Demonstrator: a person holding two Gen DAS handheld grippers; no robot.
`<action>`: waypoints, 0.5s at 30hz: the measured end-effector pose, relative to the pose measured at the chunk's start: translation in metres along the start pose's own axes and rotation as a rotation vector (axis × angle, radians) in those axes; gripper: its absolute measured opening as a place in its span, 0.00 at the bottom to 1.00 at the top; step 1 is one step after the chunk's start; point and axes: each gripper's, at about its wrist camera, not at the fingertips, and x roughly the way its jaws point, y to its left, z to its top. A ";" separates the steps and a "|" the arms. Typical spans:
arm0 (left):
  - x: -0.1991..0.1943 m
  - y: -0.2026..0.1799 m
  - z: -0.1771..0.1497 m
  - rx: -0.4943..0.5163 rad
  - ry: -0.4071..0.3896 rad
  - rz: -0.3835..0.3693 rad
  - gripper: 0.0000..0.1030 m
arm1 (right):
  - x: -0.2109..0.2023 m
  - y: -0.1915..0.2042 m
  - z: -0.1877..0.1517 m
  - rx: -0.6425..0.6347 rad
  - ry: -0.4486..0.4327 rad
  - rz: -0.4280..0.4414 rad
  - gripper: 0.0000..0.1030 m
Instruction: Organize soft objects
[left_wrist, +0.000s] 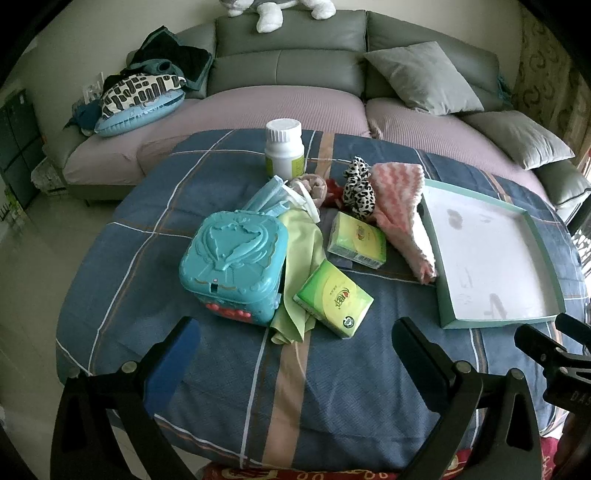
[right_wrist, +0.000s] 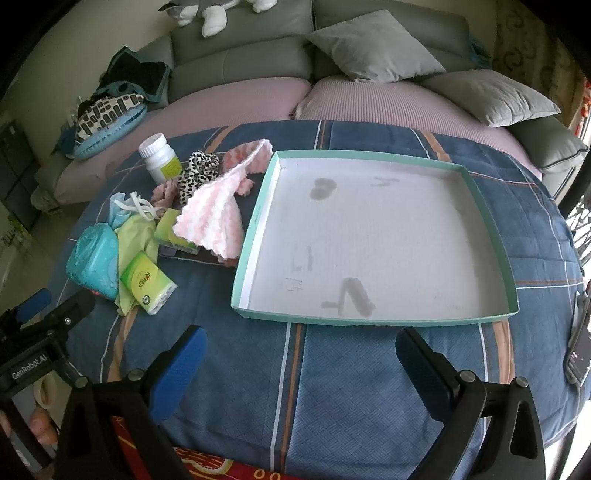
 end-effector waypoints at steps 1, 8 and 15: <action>0.000 0.000 0.000 0.000 0.001 0.000 1.00 | 0.000 0.000 0.000 0.000 0.000 0.000 1.00; 0.001 0.000 -0.001 -0.002 0.004 -0.003 1.00 | 0.000 0.000 0.000 0.001 0.002 0.000 1.00; 0.001 0.002 -0.001 -0.007 0.007 -0.003 1.00 | 0.001 0.000 -0.002 0.001 0.004 -0.002 1.00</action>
